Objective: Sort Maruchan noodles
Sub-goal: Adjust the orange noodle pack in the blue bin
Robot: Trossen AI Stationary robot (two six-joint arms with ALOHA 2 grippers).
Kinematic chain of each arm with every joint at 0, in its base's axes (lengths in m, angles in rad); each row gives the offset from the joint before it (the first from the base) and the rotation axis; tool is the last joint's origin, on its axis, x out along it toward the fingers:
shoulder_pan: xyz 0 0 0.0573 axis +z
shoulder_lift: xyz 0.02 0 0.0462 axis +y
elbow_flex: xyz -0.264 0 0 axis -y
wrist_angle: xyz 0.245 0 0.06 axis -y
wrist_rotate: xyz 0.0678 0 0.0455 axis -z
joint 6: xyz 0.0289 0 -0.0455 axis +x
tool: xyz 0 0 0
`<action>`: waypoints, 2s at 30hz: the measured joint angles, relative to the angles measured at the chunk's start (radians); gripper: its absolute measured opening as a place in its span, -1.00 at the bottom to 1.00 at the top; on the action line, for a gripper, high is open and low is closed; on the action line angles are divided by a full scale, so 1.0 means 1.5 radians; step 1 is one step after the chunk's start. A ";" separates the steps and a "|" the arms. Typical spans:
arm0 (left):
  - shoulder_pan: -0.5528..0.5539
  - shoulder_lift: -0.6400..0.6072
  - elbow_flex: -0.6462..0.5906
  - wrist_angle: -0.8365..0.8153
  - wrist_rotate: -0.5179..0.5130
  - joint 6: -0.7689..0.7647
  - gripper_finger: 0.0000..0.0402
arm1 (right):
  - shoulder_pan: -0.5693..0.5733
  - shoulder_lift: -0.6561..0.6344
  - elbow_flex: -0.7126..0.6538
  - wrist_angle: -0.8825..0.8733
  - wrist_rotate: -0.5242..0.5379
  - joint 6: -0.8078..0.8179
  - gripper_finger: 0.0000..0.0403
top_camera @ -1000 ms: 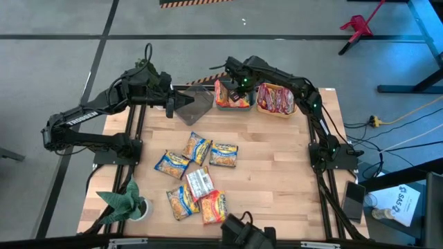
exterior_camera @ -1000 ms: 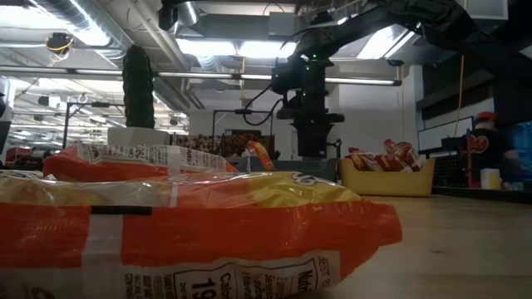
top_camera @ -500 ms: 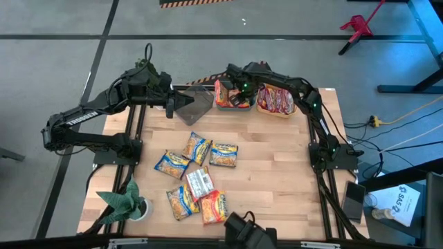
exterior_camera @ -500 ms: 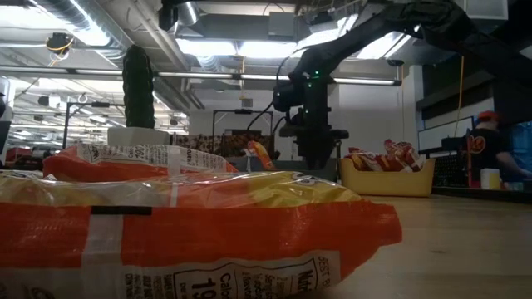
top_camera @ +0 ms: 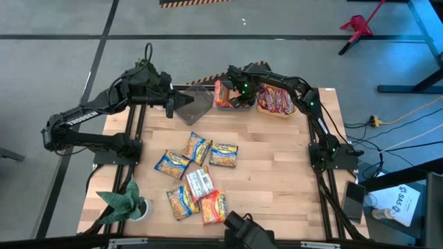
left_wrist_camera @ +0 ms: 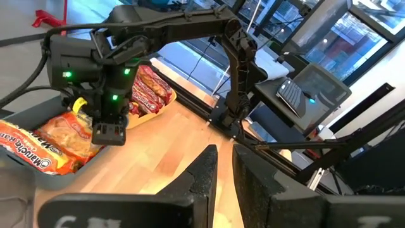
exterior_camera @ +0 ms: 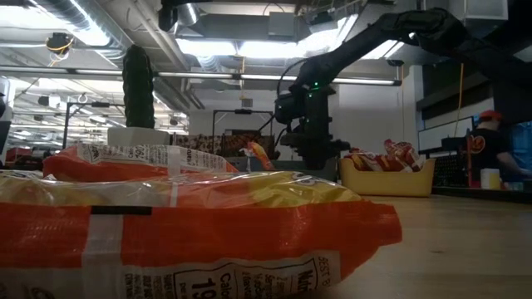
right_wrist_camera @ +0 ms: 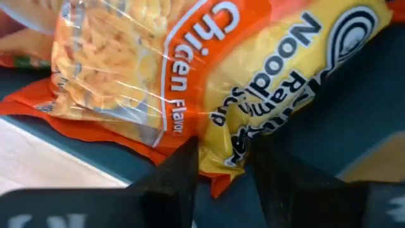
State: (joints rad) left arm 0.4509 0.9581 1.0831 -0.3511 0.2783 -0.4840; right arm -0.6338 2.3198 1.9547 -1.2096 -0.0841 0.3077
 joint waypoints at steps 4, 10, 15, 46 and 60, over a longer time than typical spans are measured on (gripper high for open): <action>0.008 0.000 0.000 0.000 0.000 0.000 -0.78 | 0.001 0.002 0.001 -0.001 -0.003 -0.002 -0.54; 0.020 0.000 0.000 0.000 0.002 0.000 -0.78 | 0.002 0.006 0.026 -0.028 0.027 -0.017 -0.95; 0.022 0.000 0.000 0.001 0.002 0.000 -0.78 | 0.004 0.008 0.078 -0.061 0.071 -0.029 -0.99; 0.022 0.000 0.000 0.001 0.003 0.016 -0.78 | 0.120 0.006 0.260 -0.175 0.591 -0.398 -1.00; 0.022 0.000 0.000 0.001 0.003 0.015 -0.78 | 0.108 0.002 0.259 -0.231 0.347 -0.260 -0.31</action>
State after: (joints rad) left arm 0.4843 0.9585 1.0828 -0.3500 0.2821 -0.4610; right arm -0.4723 2.3234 2.3432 -1.5566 0.4361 -0.0821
